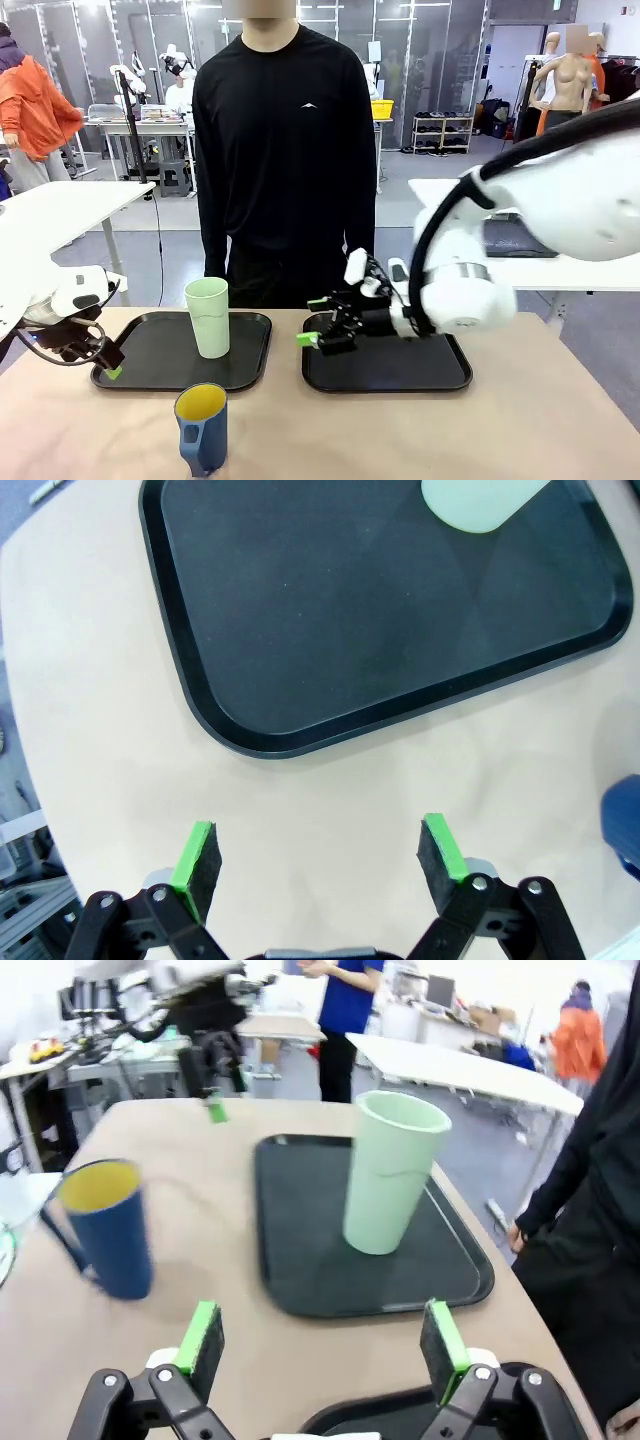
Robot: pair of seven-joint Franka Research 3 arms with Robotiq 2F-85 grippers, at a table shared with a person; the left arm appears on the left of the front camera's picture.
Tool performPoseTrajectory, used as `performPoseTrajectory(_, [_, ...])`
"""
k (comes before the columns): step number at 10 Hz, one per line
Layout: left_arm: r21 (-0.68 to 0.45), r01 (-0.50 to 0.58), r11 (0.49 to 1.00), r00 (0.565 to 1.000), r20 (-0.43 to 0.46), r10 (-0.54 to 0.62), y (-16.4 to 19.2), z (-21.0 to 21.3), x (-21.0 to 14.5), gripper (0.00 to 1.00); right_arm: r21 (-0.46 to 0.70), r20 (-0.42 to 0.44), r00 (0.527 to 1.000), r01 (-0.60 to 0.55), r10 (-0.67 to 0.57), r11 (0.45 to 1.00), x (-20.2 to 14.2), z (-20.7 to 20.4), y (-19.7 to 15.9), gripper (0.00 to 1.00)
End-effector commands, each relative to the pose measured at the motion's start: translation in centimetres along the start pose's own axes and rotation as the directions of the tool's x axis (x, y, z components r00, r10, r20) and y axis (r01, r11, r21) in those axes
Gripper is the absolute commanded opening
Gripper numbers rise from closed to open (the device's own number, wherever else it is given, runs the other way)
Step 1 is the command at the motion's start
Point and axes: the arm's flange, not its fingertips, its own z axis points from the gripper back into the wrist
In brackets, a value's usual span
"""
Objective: Sort and store the cups by type.
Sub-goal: Pick up the Handle plastic cup and place it into the empty Flat Tray.
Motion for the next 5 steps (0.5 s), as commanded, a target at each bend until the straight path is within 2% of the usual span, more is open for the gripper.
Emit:
performPoseTrajectory(1, [0.004, 0.001, 1.000, 1.000, -0.002, -0.001, 0.1, 0.1, 0.0, 1.00, 0.009, -0.022, 0.999, -0.036, 0.036, 0.999, -1.4, 3.5, 2.7, 1.00])
performPoseTrajectory(2, [0.004, 0.001, 1.000, 1.000, -0.002, -0.001, 0.1, 0.1, 0.0, 1.00, -0.024, -0.031, 0.999, -0.035, 0.035, 0.999, -1.2, 4.7, 3.4, 1.00])
performPoseTrajectory(3, [0.004, 0.001, 1.000, 1.000, -0.002, -0.001, 0.1, 0.1, 0.0, 1.00, -0.044, 0.031, 0.999, -0.037, 0.038, 0.998, -0.8, 4.5, 3.1, 1.00])
performPoseTrajectory(4, [0.004, 0.001, 1.000, 1.000, -0.002, -0.001, 0.1, 0.1, 0.0, 1.00, 0.002, -0.017, 1.000, -0.014, 0.014, 1.000, -1.6, 3.7, 3.0, 1.00])
performPoseTrajectory(5, [0.004, 0.001, 1.000, 1.000, -0.002, -0.001, 0.1, 0.1, 0.0, 1.00, 0.002, -0.017, 1.000, -0.014, 0.014, 1.000, -1.6, 3.7, 3.0, 1.00])
